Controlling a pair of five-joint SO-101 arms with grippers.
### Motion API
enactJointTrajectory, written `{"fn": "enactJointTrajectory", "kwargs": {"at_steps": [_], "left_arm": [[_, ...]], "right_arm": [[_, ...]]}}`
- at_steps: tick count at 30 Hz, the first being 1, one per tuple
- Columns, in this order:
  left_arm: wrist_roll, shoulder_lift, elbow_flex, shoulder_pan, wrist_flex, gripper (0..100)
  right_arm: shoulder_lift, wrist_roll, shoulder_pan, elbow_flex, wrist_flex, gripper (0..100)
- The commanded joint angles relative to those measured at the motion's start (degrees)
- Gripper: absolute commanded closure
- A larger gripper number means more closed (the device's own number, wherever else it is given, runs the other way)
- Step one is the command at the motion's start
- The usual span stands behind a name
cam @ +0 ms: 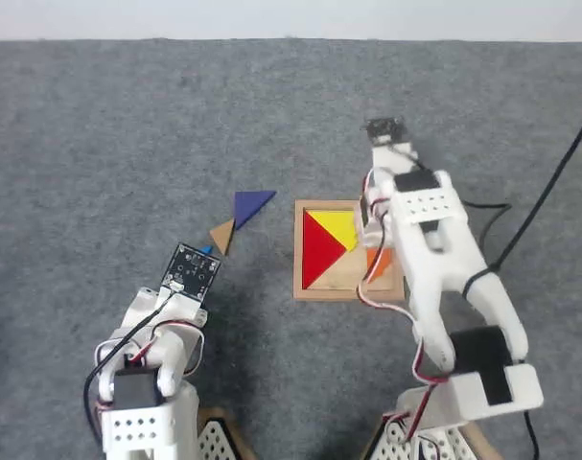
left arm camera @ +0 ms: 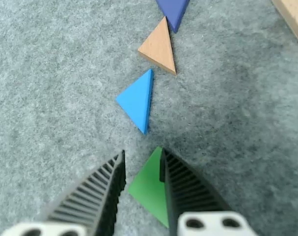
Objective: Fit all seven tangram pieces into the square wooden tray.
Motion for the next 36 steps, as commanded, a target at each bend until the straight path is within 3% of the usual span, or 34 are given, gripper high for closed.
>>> {"fn": "enactJointTrajectory", "kwargs": {"at_steps": [1,20,31,36], "left_arm": [[-0.35,-1.14,-0.4,-0.18,0.53,89],[-0.35,-1.14,-0.4,-0.18,0.7,89],[-0.35,-1.14,-0.4,-0.18,0.7,89],[-0.35,-1.14,-0.4,-0.18,0.62,89]], "right_arm": [[-3.12,0.97,-0.4,3.6,-3.56,81.1],[11.91,3.08,7.16,-9.32,-5.14,81.1],[11.3,4.31,9.27,-10.37,-5.05,81.1],[2.68,4.13,7.69,-6.33,-5.58,81.1]]}}
